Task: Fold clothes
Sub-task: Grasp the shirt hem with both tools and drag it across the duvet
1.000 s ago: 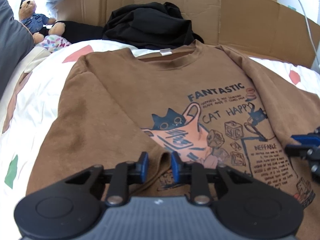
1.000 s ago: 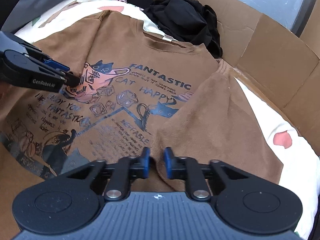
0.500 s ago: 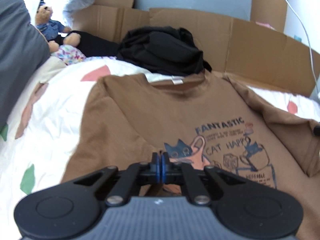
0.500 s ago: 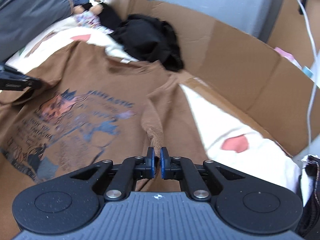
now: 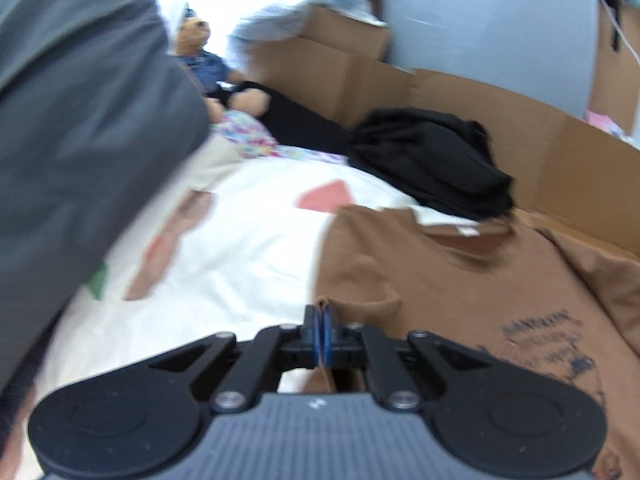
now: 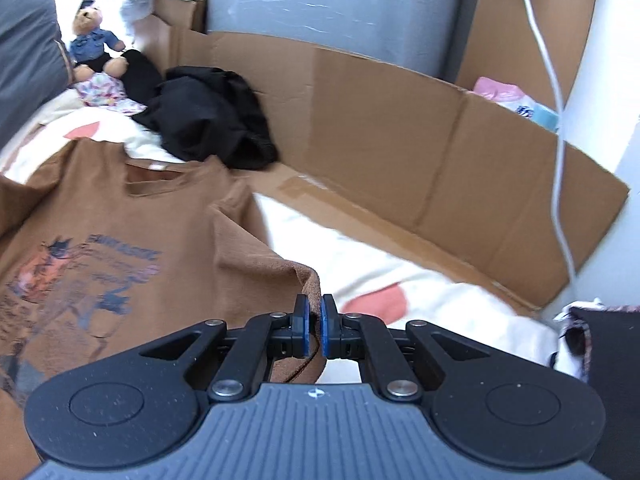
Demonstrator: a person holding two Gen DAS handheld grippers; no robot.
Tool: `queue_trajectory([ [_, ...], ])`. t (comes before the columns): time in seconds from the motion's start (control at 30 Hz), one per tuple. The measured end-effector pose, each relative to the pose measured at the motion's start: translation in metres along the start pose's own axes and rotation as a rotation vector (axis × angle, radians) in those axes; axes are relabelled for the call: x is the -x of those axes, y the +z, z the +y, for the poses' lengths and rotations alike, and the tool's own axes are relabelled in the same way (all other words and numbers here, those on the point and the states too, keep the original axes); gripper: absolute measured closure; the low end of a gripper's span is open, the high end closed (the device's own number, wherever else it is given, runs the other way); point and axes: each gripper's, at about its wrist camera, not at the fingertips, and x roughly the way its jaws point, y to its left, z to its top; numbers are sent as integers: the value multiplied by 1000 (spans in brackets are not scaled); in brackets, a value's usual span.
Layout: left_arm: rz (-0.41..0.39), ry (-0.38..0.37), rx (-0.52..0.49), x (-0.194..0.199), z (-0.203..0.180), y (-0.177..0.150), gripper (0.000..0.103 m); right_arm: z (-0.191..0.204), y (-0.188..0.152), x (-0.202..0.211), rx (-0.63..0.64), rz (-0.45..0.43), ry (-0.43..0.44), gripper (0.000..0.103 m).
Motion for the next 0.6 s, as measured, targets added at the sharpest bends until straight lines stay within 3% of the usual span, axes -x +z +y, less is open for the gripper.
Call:
queue_trajectory([
  [0.33,-25,135,83,-18,71,26,101,-46,17,-35,-16,40,-88,97],
  [0.6,5,227,120,-40,102,28,101,-89,20,-76,-112,91,-197,97],
])
